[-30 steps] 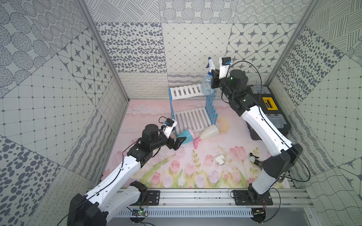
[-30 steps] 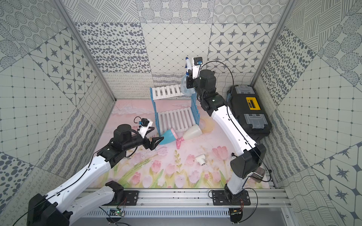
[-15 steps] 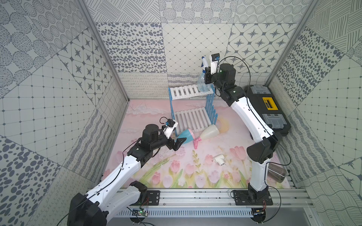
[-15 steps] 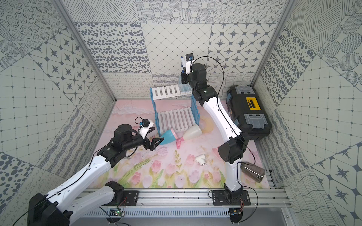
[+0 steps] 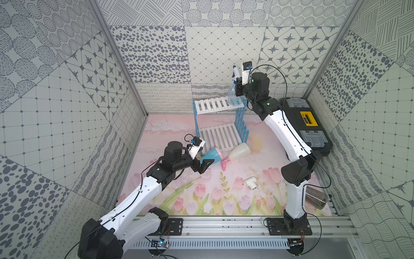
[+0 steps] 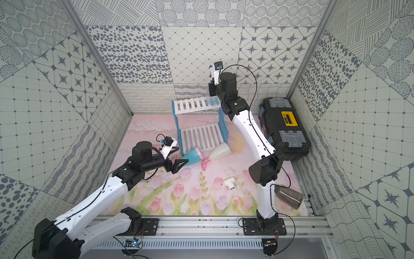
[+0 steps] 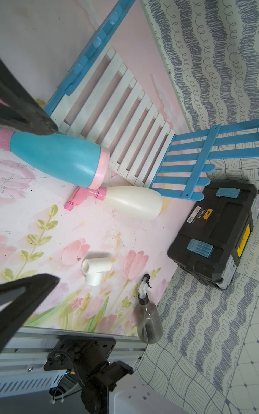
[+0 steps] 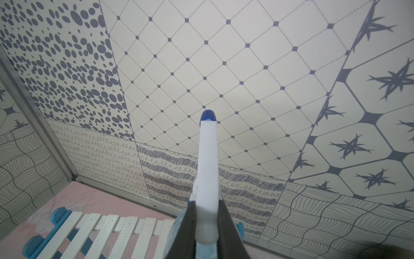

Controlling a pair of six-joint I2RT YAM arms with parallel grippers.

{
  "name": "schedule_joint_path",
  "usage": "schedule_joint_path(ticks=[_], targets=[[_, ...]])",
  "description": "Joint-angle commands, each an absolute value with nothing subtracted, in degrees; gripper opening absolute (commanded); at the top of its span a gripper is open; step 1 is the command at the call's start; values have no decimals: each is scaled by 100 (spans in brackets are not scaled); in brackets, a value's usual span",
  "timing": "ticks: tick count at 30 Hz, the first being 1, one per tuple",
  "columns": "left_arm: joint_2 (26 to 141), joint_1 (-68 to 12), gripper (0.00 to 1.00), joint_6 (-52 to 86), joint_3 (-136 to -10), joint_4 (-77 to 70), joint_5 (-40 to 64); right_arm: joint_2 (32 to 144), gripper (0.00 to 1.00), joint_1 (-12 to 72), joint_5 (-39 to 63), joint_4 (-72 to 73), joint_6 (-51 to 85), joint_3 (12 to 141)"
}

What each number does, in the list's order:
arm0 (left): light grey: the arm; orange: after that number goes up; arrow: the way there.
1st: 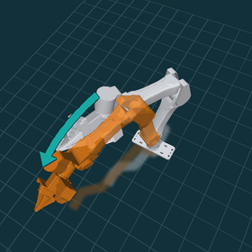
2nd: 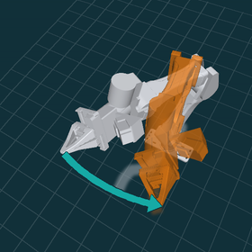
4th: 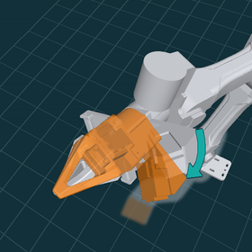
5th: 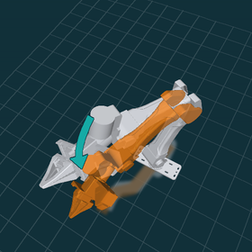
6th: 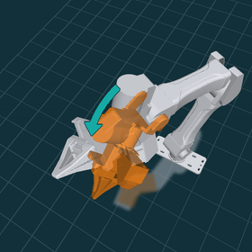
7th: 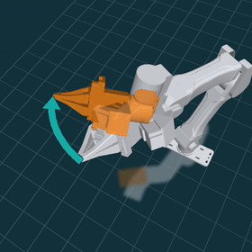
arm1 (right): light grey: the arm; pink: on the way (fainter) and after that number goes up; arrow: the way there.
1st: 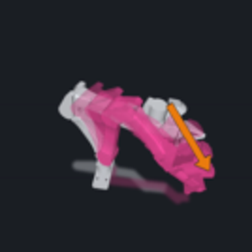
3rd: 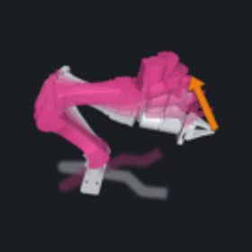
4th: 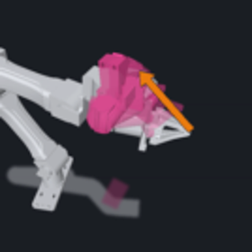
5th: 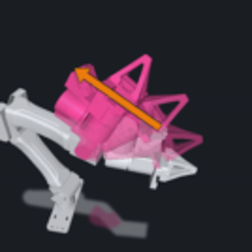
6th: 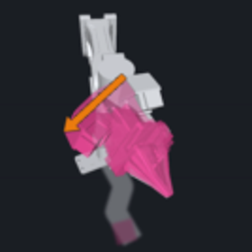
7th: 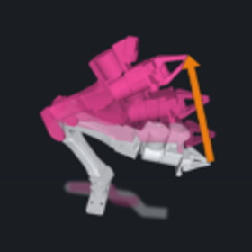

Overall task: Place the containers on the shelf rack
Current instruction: 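Place the container on the shelf, then pick up a container from the center of the board.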

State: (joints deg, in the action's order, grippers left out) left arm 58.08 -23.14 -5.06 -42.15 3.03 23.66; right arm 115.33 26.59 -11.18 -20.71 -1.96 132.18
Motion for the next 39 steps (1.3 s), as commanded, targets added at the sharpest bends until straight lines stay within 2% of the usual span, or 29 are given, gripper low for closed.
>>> schedule_joint_path(ticks=[1,5,13,16,23,25,32,39], targets=[[5822,-2282,98,-580,-4306,329,2654,11529,7,2645,-1208,-1974,-217,13098],[5827,-2285,98,-552,-4302,315,2663,11456,28,2644,-1189,-1922,-207,12962],[5837,-2286,98,-442,-4292,229,2786,11304,46,2652,-1222,-1876,-281,12805],[5826,-2285,98,-440,-4292,239,2795,11249,56,2654,-1230,-1863,-296,12727],[5793,-2285,98,-424,-4298,264,2777,10920,91,2652,-1165,-1796,-291,12432],[5769,-2285,98,-401,-4306,257,2785,10774,97,2652,-1139,-1774,-297,12318],[5610,-2282,98,-134,-4260,112,2780,9965,97,2646,-1127,-1700,-178,11660],[5372,-2285,98,704,-3980,-408,2672,8656,97,2646,-1111,-1574,68,10315]])
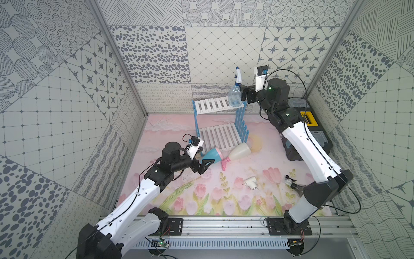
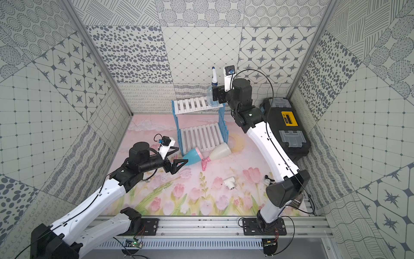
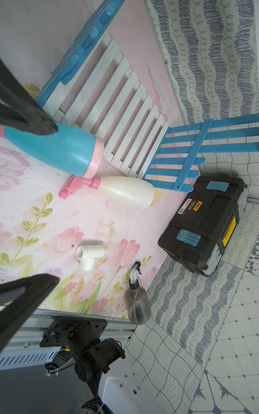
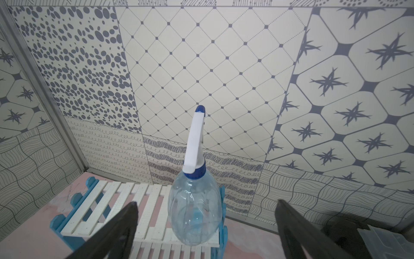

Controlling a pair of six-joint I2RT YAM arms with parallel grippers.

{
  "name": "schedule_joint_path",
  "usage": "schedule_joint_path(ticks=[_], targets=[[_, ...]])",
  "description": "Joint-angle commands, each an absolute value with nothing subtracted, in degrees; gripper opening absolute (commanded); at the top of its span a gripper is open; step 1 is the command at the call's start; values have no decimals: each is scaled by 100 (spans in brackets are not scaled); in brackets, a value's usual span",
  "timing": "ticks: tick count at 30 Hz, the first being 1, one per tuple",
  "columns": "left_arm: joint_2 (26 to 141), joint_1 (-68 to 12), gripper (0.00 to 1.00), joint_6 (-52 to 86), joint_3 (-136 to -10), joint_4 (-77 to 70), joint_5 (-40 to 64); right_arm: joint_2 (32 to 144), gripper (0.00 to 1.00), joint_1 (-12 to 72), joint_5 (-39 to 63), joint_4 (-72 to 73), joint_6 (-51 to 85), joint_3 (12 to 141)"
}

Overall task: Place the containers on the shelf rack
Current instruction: 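Pick up a container from the center of the board.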

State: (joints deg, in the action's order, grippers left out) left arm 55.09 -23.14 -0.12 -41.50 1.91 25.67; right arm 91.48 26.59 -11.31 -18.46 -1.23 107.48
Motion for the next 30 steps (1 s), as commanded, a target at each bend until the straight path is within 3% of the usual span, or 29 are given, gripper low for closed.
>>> schedule_joint_path(ticks=[1,7,13,21,30], targets=[[5317,-2285,99,901,-3853,-521,2607,8438,97,2646,-1078,-1566,80,10073],[4896,-2285,99,1850,-3062,-967,2087,7236,97,2645,-197,-1458,-252,8341],[4639,-2029,99,2294,-2701,-627,1805,6915,97,2873,1381,-1450,-880,7065],[4761,-1109,99,3362,-2129,-809,2022,7876,97,4320,427,-1446,-3411,6629],[4859,-601,99,3792,-1827,-910,2314,9405,97,4865,245,-1483,-4849,7121]])
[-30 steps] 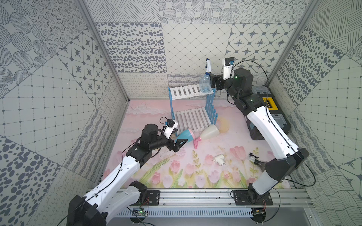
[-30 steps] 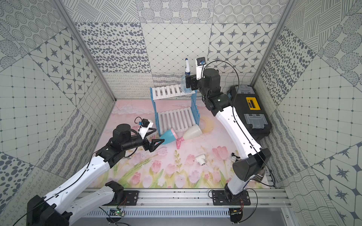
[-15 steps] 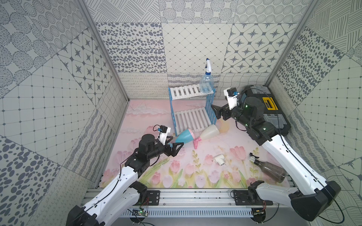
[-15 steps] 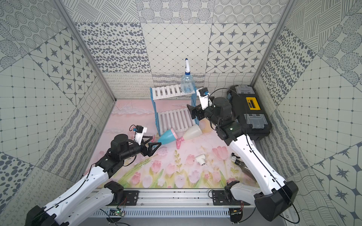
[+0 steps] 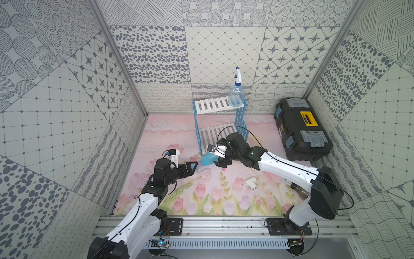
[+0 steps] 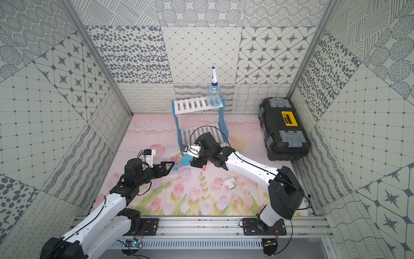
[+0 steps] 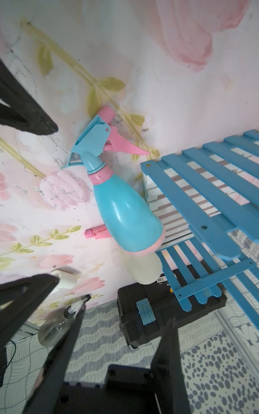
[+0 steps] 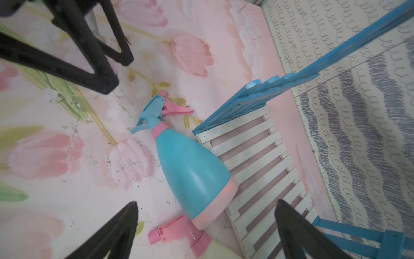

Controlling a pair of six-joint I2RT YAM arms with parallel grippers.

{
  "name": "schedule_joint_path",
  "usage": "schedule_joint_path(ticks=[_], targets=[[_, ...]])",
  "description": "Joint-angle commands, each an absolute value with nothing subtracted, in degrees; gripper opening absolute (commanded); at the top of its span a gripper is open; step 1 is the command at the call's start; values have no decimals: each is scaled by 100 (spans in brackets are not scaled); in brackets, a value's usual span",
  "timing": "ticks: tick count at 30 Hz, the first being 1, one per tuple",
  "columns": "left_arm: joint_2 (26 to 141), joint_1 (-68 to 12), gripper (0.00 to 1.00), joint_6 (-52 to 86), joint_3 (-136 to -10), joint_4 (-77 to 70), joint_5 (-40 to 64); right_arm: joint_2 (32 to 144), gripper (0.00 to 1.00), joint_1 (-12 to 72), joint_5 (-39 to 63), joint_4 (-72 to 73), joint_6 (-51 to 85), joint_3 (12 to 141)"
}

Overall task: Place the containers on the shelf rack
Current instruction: 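Pick up a container from the center of the board.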

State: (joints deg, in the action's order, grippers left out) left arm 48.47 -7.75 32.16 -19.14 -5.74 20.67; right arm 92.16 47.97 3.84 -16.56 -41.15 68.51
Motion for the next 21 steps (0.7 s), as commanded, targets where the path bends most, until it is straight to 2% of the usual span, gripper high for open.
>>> schedule_joint_path(ticks=[1,13,21], targets=[[4857,-589,99,3794,-1817,-896,2326,9541,97,4887,200,-1507,-4980,7157],[4968,-574,99,3761,-1775,-758,2347,10812,97,4919,-890,-1668,-6175,7748],[4991,-564,99,3791,-1745,-761,2347,11392,97,4922,-962,-1801,-6491,8094]])
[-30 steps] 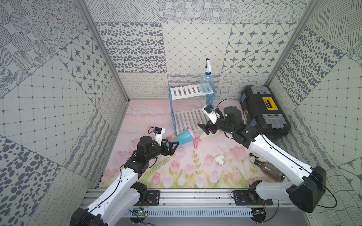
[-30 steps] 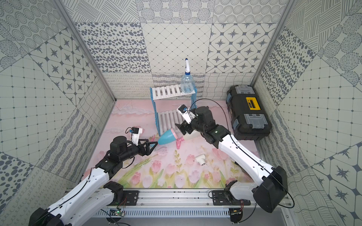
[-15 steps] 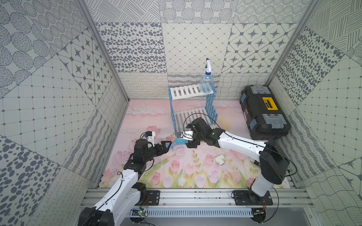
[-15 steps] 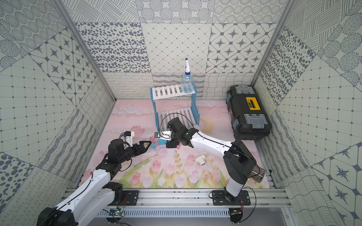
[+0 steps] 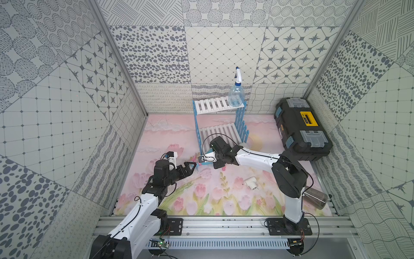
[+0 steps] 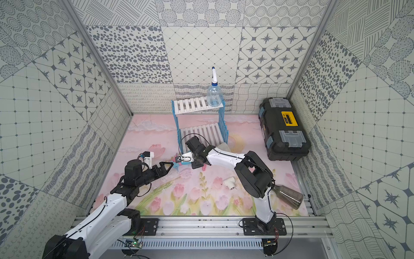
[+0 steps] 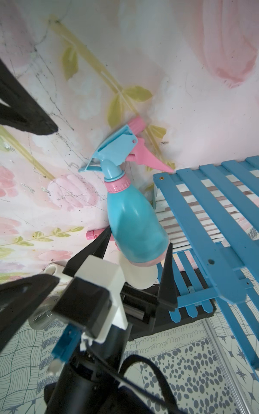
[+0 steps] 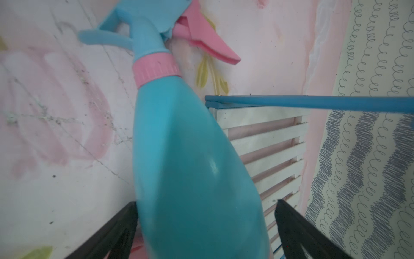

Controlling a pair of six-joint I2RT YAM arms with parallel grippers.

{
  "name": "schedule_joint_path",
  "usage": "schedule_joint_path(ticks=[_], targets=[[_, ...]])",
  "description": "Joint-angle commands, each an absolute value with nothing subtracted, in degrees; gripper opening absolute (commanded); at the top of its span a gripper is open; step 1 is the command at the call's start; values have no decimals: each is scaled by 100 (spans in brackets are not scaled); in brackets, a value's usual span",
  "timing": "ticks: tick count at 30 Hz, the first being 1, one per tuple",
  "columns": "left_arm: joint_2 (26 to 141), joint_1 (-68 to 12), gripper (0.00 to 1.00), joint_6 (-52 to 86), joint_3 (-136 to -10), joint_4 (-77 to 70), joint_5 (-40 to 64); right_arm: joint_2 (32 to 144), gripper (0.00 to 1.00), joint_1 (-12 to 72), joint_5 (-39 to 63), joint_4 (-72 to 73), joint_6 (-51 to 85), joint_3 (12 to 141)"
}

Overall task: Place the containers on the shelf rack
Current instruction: 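Pick up a container from the center of the board.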

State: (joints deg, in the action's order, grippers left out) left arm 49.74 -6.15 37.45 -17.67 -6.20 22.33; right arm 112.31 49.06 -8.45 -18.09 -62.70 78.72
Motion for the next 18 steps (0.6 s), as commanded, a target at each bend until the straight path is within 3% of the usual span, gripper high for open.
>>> schedule_joint_path(ticks=[1,10,18], targets=[[4991,-570,99,3796,-1743,-770,2346,11458,97,4929,-954,-1828,-6523,8114],[4971,-567,99,3845,-1731,-774,2356,11725,97,4930,-966,-2004,-6613,8166],[4812,-556,99,4097,-1684,-844,2349,11470,84,5034,-846,-1997,-6520,7867]])
